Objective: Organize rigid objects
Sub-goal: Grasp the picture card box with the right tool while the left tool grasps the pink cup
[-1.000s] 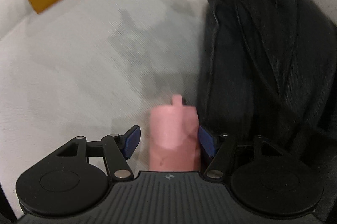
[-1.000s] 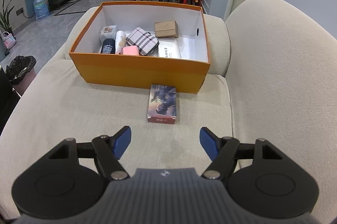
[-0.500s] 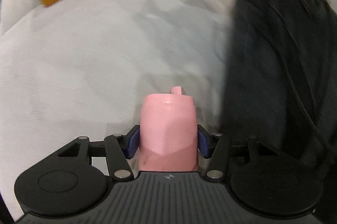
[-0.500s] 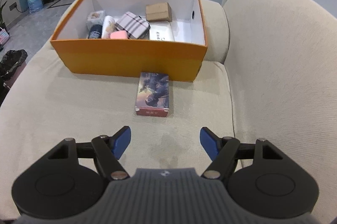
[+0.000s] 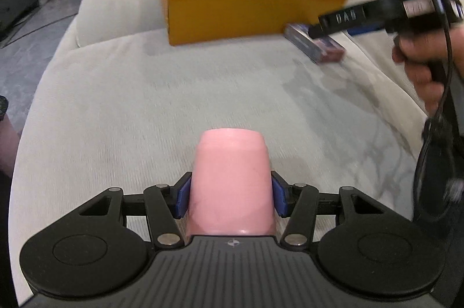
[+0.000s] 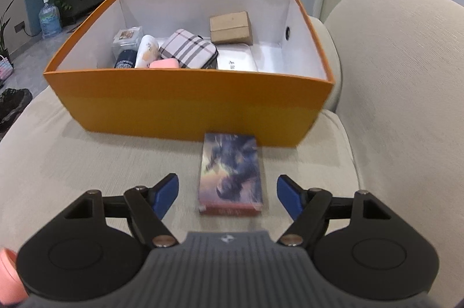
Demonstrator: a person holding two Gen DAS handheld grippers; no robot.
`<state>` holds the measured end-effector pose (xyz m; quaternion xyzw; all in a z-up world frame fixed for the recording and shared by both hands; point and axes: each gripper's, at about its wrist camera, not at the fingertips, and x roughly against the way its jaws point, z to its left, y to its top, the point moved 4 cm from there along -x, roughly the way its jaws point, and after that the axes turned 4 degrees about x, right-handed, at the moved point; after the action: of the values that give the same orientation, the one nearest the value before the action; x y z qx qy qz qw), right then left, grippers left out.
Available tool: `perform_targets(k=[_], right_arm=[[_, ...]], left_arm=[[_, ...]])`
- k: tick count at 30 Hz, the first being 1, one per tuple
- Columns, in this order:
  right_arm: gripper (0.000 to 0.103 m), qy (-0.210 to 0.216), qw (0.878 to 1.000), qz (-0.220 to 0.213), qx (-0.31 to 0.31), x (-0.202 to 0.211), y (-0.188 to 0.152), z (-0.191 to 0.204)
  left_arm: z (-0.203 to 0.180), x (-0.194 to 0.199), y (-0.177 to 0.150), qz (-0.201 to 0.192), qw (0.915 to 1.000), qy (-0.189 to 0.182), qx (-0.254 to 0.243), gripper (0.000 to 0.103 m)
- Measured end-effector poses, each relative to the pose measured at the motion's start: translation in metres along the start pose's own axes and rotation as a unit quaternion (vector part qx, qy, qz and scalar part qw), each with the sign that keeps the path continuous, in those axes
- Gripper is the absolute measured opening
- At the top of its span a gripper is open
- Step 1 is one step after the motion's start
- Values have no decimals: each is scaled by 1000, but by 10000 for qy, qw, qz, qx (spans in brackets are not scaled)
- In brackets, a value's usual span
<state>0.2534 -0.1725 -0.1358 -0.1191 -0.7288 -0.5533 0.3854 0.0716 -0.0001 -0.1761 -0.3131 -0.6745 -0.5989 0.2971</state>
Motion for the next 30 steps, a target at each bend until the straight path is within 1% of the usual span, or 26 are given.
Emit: perform_targets(k=[4, 7, 14, 17, 20, 23, 26, 30], right_arm=[[74, -134, 9997, -124, 150, -17, 0, 7], [74, -229, 9995, -178, 83, -26, -1, 4], [74, -147, 9995, -100, -245, -50, -5, -10], [74, -99, 9995, -24, -309, -58, -6, -11], [74, -98, 9996, -46, -259, -61, -8, -10], [69, -47, 9998, -76, -200, -62, -9, -9], [59, 27, 9998, -101, -150, -59, -11, -4], [57, 43, 9999, -86, -123, -55, -11, -2]], left_arm=[[-5, -12, 10, -169, 9998, 68, -51, 62], [-4, -15, 12, -310, 9995, 83, -74, 62], [3, -28, 30, -571, 9984, 3, -28, 63], [1, -31, 35, -663, 9976, 94, -156, 62], [-1, -33, 37, -710, 9972, 129, -186, 62], [0, -33, 37, -739, 9971, 128, -138, 62], [-1, -32, 37, -751, 9970, 148, -146, 62], [0, -29, 39, -744, 9970, 159, -124, 62]])
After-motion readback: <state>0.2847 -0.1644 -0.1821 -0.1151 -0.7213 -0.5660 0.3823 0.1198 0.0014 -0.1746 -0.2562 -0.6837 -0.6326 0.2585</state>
